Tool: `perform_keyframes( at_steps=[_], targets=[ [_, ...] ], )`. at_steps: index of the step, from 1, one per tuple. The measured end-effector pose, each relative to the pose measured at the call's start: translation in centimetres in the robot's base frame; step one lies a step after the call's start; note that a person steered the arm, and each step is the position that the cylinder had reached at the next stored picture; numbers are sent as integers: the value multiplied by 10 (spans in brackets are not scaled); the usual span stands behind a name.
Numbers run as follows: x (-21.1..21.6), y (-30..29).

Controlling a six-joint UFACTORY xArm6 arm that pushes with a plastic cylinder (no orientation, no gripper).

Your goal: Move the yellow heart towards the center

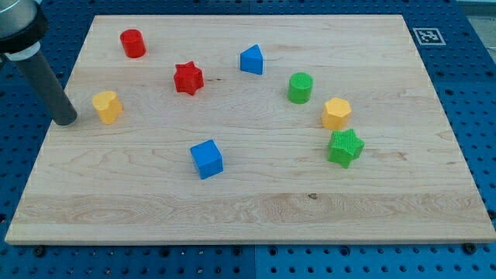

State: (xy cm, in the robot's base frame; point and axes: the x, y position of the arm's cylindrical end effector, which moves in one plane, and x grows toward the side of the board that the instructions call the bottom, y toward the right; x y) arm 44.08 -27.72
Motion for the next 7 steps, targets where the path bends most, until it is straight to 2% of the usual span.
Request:
perform_keyframes(
  at_steps=[1, 3, 6, 7],
  targets=[
    [-20, 0],
    [-16, 36],
    [-2, 123],
    [5, 134]
  ],
)
